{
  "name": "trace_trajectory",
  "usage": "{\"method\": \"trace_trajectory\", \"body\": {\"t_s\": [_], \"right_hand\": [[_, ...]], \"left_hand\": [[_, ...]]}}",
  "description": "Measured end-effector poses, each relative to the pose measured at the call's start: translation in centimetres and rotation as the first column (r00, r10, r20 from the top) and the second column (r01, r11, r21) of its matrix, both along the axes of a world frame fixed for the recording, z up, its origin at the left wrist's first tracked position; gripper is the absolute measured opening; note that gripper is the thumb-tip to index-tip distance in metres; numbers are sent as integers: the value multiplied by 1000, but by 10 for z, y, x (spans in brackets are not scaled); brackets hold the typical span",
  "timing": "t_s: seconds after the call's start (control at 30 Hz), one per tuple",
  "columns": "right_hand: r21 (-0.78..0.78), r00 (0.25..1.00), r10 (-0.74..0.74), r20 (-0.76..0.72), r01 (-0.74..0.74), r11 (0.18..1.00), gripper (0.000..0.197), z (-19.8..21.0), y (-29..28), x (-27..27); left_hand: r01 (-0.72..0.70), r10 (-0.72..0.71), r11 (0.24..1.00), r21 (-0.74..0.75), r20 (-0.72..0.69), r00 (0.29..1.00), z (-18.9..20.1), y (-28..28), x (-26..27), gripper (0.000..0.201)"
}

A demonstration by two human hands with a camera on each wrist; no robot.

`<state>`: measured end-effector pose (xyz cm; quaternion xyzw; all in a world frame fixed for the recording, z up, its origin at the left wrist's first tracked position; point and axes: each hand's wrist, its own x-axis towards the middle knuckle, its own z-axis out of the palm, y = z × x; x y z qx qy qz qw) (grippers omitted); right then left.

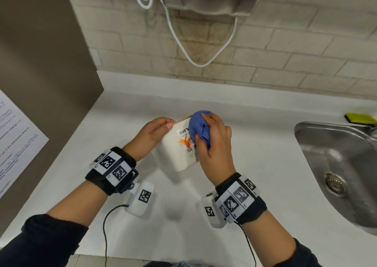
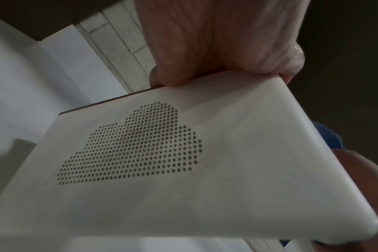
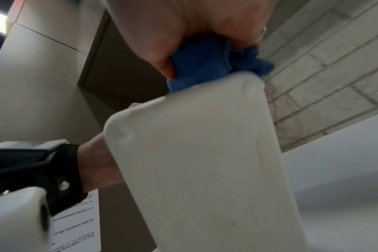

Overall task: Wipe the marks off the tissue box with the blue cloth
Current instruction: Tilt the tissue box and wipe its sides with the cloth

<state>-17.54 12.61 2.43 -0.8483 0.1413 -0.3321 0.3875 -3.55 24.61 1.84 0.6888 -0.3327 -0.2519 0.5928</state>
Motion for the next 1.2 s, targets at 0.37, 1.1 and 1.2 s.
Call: {"method": "trace_trajectory", "body": {"t_s": [0.37, 1.1, 1.2], "right_hand": [[-154, 945, 328, -5, -325, 933, 46, 11, 3, 17], [520, 983, 184, 29, -172, 837, 23, 27, -21, -7], [437, 964, 253, -79, -195, 878, 24, 19, -14, -11]], "left_hand": [[27, -28, 999, 28, 5, 1000, -6, 0, 23, 51], [61, -62, 998, 33, 39, 997, -6, 2, 12, 36], [56, -57, 998, 23, 41, 998, -5, 2, 11, 38]]}}
